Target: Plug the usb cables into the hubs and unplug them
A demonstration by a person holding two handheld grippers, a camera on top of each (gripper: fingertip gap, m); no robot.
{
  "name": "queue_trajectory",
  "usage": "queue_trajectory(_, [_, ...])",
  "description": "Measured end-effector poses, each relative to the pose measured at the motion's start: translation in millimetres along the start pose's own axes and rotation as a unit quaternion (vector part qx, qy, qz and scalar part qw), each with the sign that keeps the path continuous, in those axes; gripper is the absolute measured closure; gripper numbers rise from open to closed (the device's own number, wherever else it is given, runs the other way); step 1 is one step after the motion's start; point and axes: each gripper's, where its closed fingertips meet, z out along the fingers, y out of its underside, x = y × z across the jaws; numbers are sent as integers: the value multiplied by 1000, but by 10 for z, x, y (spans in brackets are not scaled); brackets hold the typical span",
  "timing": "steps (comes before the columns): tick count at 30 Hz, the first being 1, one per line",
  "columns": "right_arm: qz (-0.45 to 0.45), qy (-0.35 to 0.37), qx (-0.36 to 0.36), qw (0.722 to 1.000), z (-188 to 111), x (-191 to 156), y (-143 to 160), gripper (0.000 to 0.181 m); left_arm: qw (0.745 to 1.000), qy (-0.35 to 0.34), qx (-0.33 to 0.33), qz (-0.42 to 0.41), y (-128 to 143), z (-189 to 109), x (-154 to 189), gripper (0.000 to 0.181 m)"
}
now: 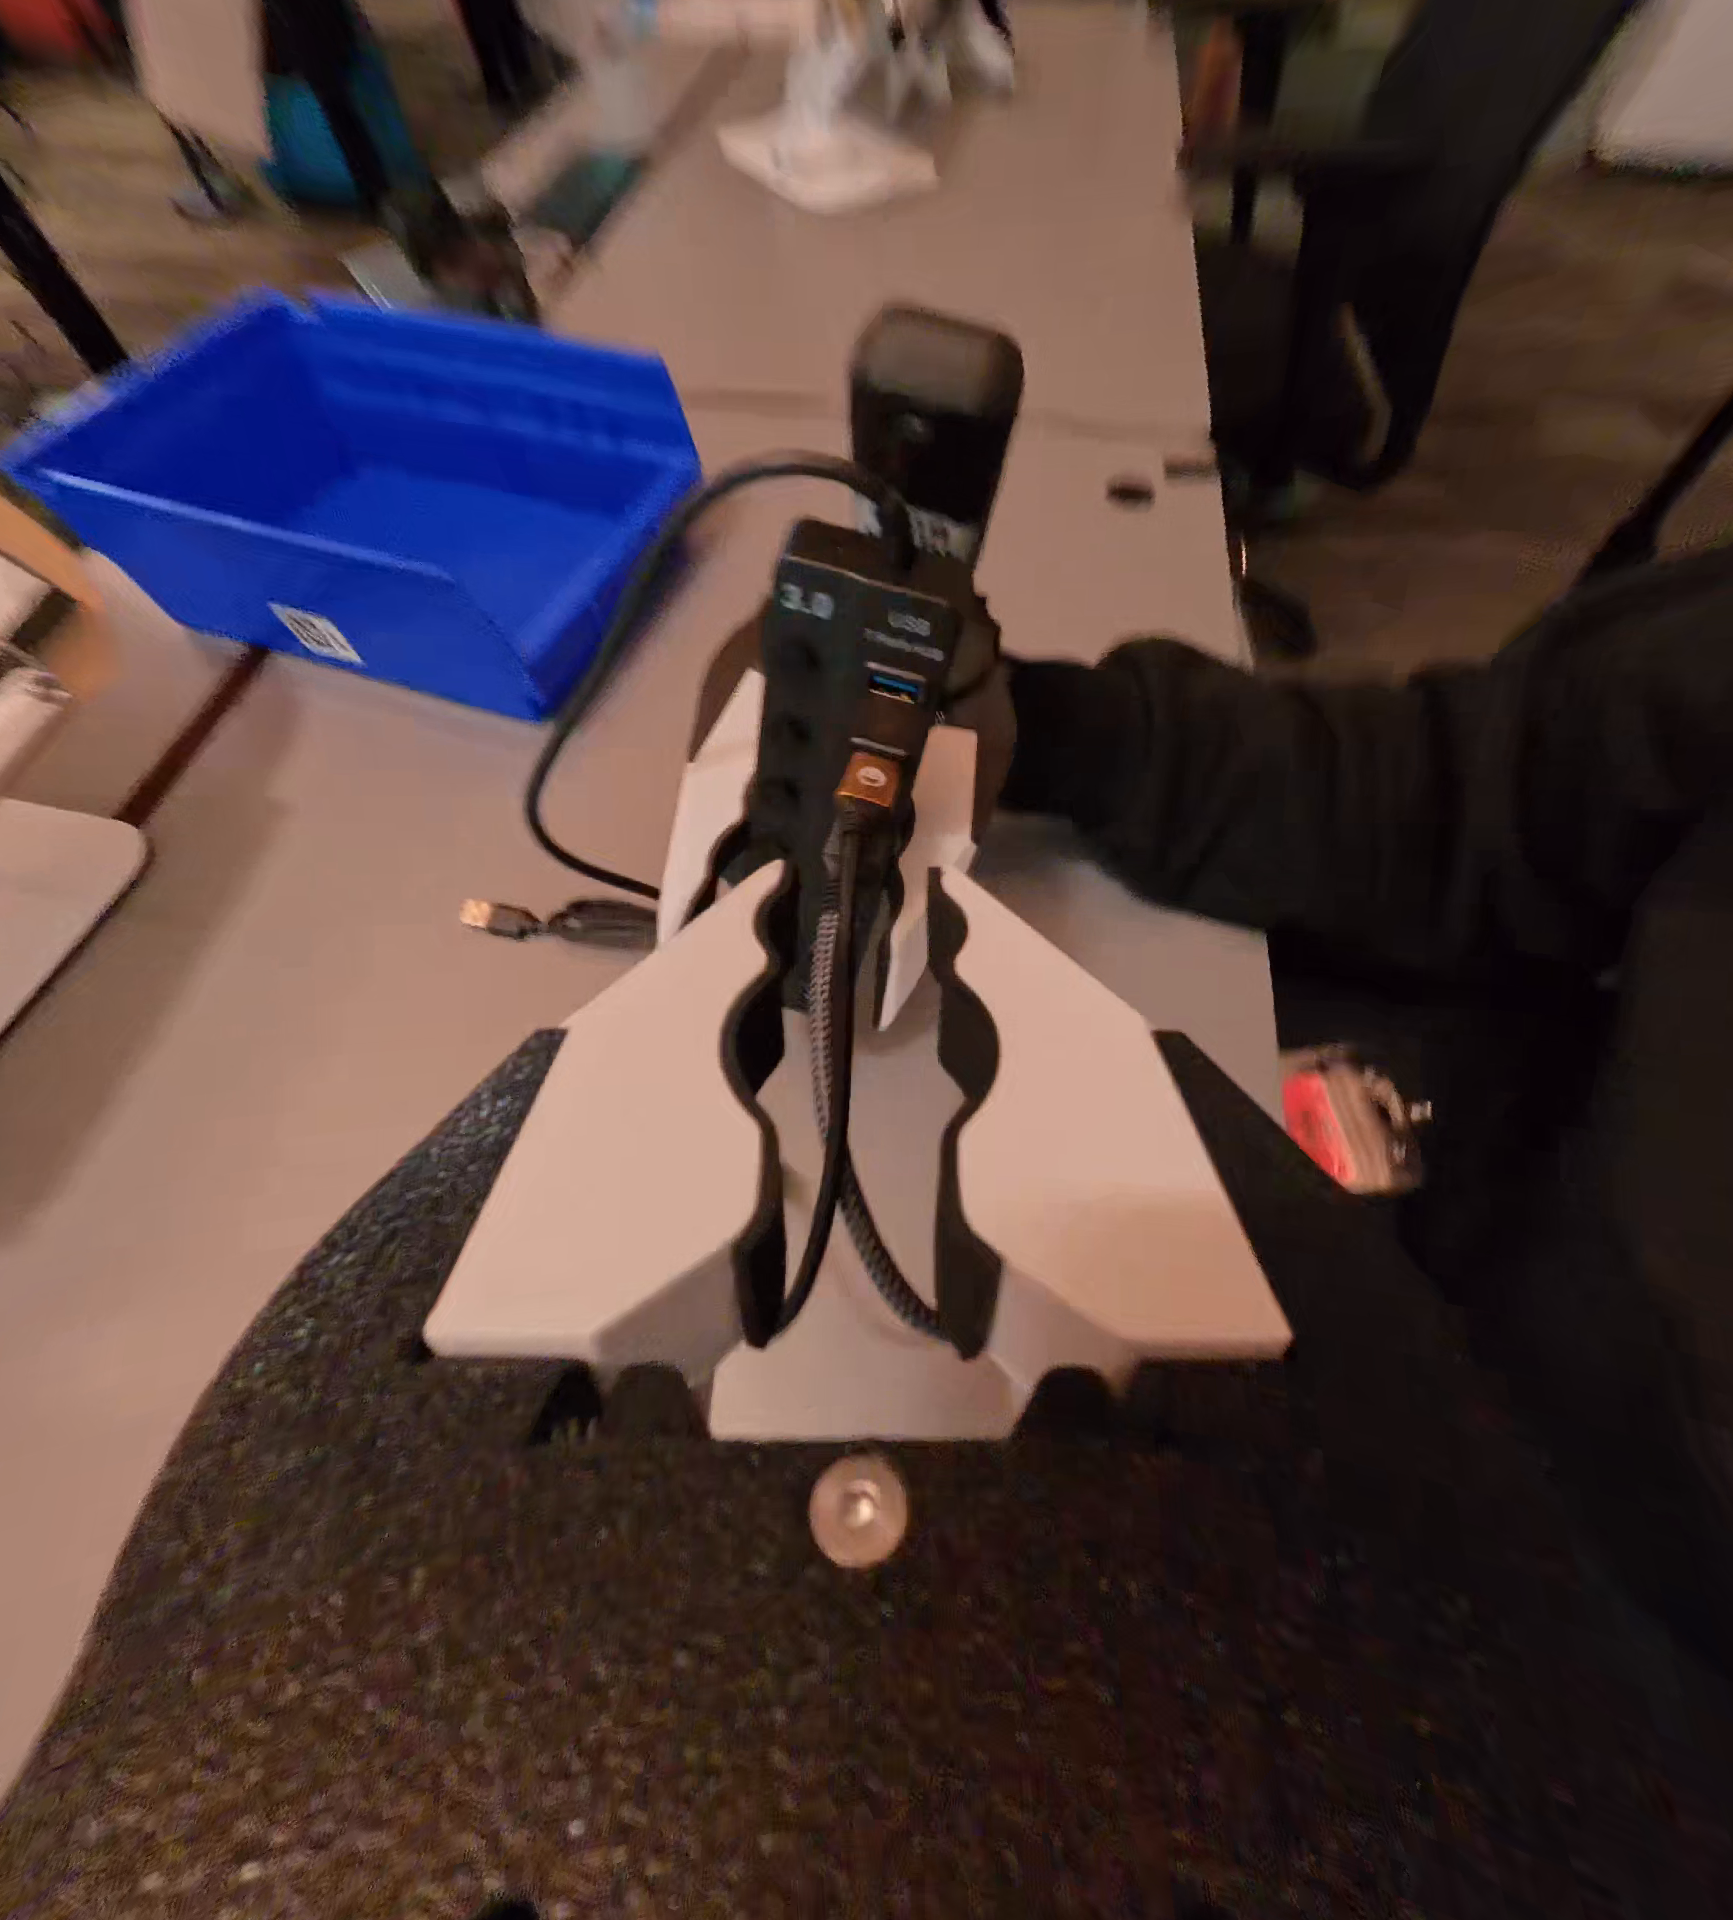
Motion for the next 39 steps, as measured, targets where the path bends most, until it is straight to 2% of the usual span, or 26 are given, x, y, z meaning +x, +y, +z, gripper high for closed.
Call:
queue_trajectory(3, [-17, 12, 14, 1000, -65, 12, -107, 119, 991, -62, 105, -46, -27, -364, -203, 147])
queue_trajectory(5, [-21, 19, 21, 999, -100, 22, -169, 119, 979, -114, 143, -87, 181, -538, -439, 144])
queue_trajectory(7, [-18, 39, 34, 998, -159, 82, -255, 119, 967, -138, 164, -138, 491, -586, -619, 140])
queue_trajectory(10, [-22, 82, 44, 995, -316, 202, -453, 119, 950, -118, 204, -206, 840, -485, -672, 137])
queue_trajectory(13, [-31, 146, 32, 988, -581, 420, -695, 119, 941, -99, 216, -242, 1034, -348, -626, 136])
queue_trajectory(15, [-31, 173, 24, 984, -811, 580, -856, 119, 942, -75, 217, -245, 1072, -246, -543, 134])
queue_trajectory(19, [-15, 258, -20, 966, -1377, 1118, -1141, 119, 953, -54, 189, -233, 1162, -76, -460, 131])
queue_trajectory(23, [51, 304, -76, 948, -1888, 1755, -1213, 118, 955, -39, 182, -232, 1186, -5, -442, 131])
queue_trajectory(27, [172, 287, -37, 941, -2209, 2235, -1113, 118, 953, -37, 195, -227, 1180, -24, -448, 134])
queue_trajectory(30, [282, 274, 23, 919, -2384, 2551, -908, 119, 953, -36, 197, -226, 1198, -15, -461, 135])
queue_trajectory(32, [347, 293, 34, 890, -2514, 2762, -652, 119, 955, -37, 191, -223, 1229, 5, -460, 135])
queue_trajectory(36, [435, 348, 3, 830, -2743, 3048, -117, 119, 960, -36, 177, -214, 1285, 42, -439, 136])
queue_trajectory(39, [487, 420, -58, 764, -3017, 3176, 275, 119, 958, -34, 185, -217, 1279, 29, -455, 138])
